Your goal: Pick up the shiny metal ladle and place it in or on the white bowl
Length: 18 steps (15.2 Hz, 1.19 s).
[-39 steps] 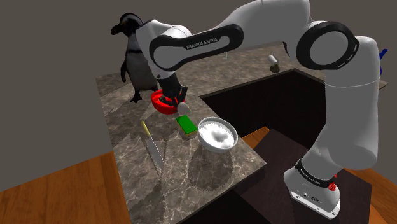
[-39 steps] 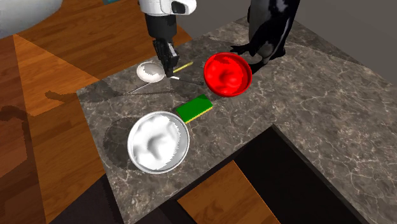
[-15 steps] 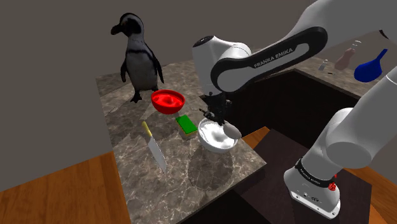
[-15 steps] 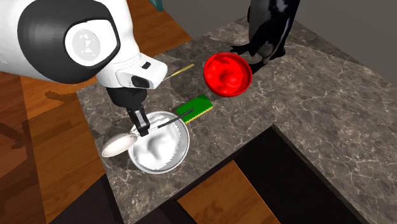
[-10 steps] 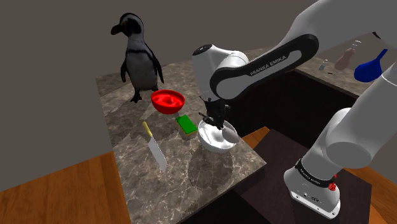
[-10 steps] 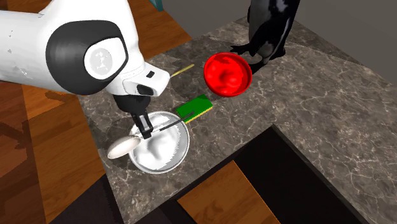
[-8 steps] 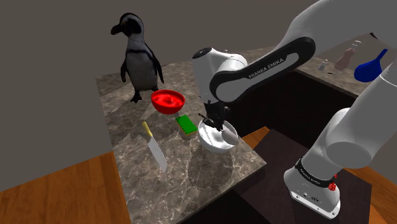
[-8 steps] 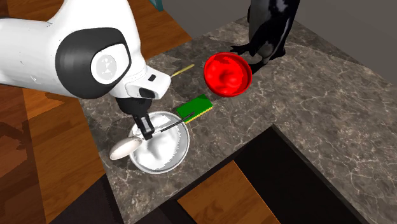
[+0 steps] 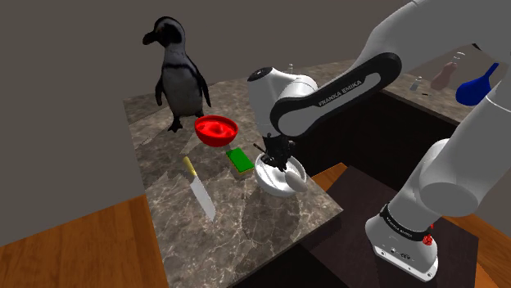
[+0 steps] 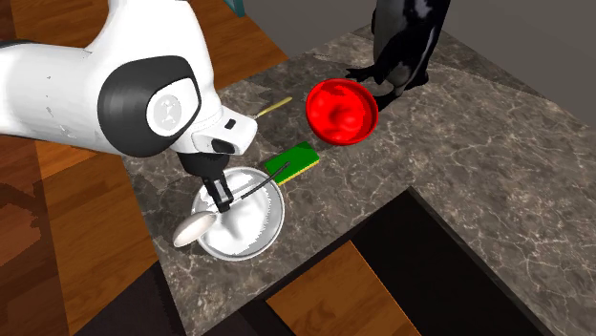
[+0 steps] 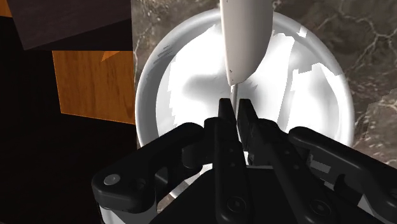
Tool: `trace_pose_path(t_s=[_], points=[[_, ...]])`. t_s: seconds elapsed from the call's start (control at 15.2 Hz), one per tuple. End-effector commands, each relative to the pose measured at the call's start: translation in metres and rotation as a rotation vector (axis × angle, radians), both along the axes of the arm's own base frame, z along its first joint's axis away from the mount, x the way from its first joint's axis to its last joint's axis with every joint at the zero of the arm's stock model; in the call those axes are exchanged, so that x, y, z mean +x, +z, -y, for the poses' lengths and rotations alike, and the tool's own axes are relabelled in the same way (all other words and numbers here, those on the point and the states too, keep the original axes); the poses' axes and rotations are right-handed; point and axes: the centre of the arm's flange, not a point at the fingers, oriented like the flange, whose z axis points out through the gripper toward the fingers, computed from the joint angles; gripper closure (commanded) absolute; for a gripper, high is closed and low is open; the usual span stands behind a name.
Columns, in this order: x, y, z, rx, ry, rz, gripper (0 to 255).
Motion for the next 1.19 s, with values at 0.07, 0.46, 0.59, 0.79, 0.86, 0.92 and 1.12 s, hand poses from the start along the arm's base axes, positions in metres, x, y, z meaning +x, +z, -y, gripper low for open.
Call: trace_pose_path(t_s=[0.07, 0.46, 0.59, 0.79, 0.86, 0.92, 1.12], points=[[0.0, 0.0, 0.0, 0.0, 0.0, 0.0, 0], [0.003, 0.012, -0.003, 0.0, 0.0, 0.0, 0], [0.009, 0.038, -0.008, 0.0, 0.0, 0.0, 0], [0.011, 0.047, -0.01, 0.0, 0.0, 0.0, 0], [0.012, 0.047, -0.01, 0.0, 0.0, 0.0, 0], [0.012, 0.047, -0.01, 0.0, 0.0, 0.0, 0], [0.012, 0.047, -0.01, 0.0, 0.0, 0.0, 0]])
